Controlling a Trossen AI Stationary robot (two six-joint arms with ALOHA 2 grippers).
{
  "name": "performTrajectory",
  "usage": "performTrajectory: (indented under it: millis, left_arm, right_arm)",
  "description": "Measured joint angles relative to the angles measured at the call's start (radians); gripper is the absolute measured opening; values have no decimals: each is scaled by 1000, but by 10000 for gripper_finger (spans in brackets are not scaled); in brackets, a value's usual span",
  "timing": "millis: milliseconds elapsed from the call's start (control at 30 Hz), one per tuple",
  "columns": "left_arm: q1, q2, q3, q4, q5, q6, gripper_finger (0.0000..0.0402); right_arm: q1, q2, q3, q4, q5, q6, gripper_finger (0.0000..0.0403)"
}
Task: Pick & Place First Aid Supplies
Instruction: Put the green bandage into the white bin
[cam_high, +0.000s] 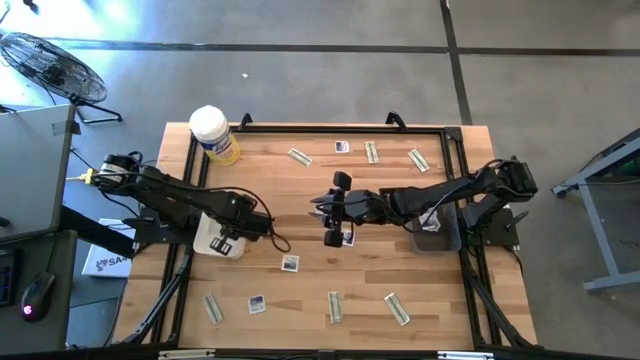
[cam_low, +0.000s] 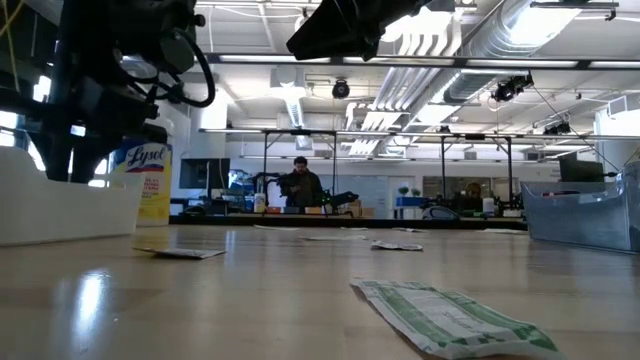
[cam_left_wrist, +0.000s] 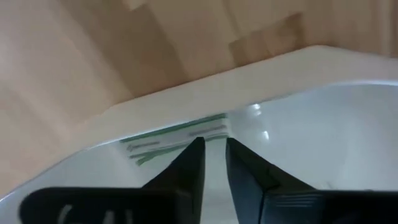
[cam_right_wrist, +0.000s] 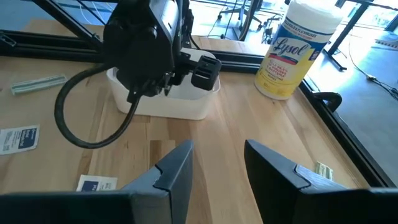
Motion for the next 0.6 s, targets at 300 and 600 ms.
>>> performTrajectory:
  millis: [300,600]
  left_arm:
    - [0,-18,51,-94,-65,-127,87]
    - [0,-134,68,-37,-66,-384,88]
  right_arm:
    - [0,0,0,0,0,17,138]
    - [-6,0,0,-16,-4,27,138]
